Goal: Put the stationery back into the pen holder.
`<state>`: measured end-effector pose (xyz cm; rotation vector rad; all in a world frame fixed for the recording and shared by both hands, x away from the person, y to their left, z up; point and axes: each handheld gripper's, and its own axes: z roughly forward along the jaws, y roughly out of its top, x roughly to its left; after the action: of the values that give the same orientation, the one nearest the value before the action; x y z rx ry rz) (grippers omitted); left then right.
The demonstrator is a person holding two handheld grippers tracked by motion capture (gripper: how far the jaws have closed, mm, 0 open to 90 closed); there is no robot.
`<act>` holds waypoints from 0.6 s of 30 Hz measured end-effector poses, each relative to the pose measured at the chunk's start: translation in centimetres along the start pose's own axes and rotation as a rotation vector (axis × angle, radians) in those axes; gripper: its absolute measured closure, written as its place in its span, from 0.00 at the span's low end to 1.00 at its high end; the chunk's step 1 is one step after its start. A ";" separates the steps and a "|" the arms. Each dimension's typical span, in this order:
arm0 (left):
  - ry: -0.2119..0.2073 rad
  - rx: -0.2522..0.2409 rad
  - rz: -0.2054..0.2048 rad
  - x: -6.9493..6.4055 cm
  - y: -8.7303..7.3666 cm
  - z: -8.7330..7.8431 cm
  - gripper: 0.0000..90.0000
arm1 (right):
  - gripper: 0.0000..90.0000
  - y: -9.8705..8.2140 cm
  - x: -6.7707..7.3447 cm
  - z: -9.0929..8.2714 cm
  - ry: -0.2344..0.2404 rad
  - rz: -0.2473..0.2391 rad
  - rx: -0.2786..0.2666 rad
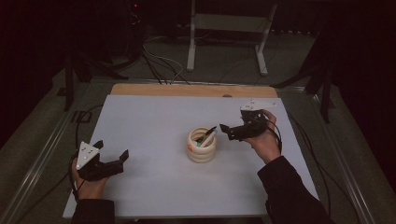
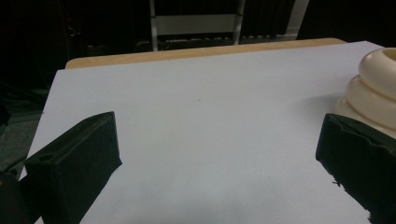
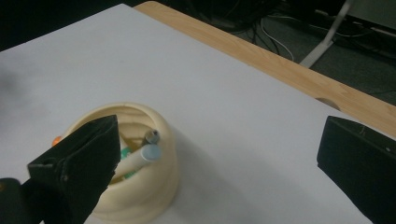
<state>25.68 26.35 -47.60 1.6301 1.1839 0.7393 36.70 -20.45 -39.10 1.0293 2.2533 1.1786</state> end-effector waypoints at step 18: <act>0.002 -0.011 -0.006 0.3 0.3 -0.5 0.00 | 0.00 -4.1 -1.5 -2.4 -0.069 0.041 -0.070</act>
<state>25.47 26.78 -47.12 1.6160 1.1838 0.7432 34.42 -24.36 -41.08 1.0765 2.1330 1.2107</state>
